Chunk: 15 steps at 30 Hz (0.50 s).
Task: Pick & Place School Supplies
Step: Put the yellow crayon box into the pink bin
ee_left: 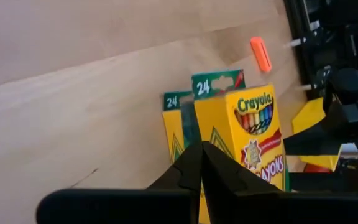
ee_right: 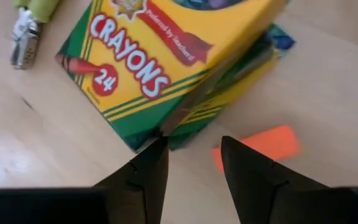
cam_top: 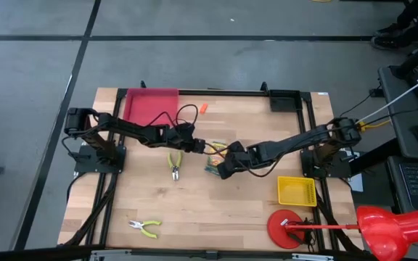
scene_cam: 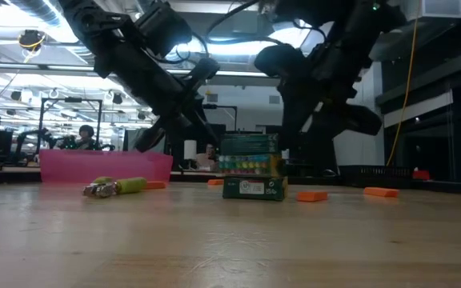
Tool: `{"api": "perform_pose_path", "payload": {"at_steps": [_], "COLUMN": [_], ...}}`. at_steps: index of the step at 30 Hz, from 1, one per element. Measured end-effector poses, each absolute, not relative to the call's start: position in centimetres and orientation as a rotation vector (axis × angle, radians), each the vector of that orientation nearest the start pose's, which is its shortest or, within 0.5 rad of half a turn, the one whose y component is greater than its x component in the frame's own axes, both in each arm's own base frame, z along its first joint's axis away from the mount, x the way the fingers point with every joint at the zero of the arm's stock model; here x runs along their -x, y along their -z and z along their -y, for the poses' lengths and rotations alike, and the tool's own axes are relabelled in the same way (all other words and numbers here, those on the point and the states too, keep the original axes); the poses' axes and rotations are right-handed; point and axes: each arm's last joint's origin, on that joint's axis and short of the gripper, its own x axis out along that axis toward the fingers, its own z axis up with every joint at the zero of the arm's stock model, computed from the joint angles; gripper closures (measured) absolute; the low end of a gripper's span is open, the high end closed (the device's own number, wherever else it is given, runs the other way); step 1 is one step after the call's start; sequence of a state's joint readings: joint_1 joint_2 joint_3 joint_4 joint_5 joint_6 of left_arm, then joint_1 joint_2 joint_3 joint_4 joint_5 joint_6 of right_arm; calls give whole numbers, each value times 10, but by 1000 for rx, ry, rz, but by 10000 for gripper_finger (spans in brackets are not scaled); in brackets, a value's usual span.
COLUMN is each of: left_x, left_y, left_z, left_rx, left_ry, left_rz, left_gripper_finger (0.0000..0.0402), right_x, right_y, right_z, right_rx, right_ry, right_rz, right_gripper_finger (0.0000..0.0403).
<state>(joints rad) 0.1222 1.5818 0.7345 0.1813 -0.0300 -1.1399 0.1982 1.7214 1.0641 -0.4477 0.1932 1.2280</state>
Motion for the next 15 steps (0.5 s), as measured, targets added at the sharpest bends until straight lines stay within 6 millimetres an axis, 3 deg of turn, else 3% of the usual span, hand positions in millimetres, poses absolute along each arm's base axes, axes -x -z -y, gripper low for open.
{"api": "perform_pose_path", "payload": {"at_steps": [7,15], "left_x": [-312,-351], "left_y": [-149,-149], "left_z": [-38,-38], "left_rx": [1131,1089], "left_ry": [-482,-380], "left_rz": [-578,-583], "left_gripper_finger": [399,398], "right_x": [-333,-334], "right_y": [-177,-177], "right_z": [-63,-72], "right_rx": [-942,-976], "right_ry": [624,607], "right_rz": [-873,-861], "right_gripper_finger": [249,249]}}
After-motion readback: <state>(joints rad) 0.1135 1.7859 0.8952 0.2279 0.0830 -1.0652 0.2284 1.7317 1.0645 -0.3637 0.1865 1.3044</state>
